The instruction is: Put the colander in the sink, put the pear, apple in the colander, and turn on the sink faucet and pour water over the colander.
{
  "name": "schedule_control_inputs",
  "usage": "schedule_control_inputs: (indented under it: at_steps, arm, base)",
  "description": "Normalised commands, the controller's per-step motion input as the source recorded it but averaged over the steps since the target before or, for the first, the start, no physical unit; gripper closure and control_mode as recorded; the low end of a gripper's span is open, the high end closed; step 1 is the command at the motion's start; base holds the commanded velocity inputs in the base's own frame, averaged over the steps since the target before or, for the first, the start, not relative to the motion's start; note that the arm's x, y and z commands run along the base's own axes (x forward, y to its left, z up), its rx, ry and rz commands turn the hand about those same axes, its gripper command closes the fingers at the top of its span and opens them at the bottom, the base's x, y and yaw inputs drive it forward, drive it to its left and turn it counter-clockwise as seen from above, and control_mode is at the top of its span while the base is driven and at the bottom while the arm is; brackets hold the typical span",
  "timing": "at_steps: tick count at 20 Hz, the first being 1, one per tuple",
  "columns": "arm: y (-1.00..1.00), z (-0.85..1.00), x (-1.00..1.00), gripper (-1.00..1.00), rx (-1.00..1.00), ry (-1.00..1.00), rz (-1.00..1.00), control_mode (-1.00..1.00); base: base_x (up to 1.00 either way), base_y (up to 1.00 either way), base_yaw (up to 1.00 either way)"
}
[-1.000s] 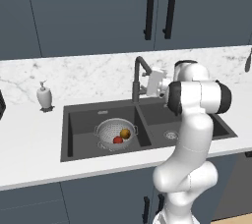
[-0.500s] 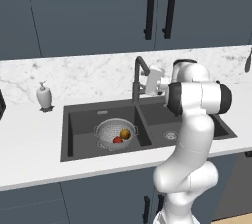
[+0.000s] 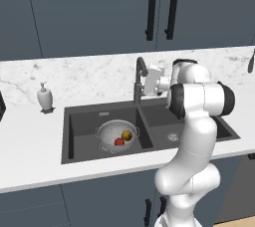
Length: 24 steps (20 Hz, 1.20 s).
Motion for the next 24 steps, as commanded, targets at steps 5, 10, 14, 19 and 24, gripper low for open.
schedule_control_inputs:
  at_steps: [5,10,14,19,24]
  arm:
    - [0.33,0.03,0.00,-1.00,0.00,-0.02,0.00,-1.00]
    - [0.38,0.07,0.04,-1.00,0.00,-0.05,-0.02,-1.00]
    - [0.40,0.10,0.13,-1.00,0.00,-0.08,-0.06,-1.00]
    - [0.45,0.03,0.08,-1.00,0.00,-0.10,-0.08,-1.00]
    - [0.39,0.12,0.19,-1.00,0.00,-0.11,-0.12,-1.00]
  base:
    - [0.00,0.00,0.00]
    - [0.00,0.00,0.00]
    - [0.00,0.00,0.00]
    - [0.00,0.00,0.00]
    - [0.00,0.00,0.00]
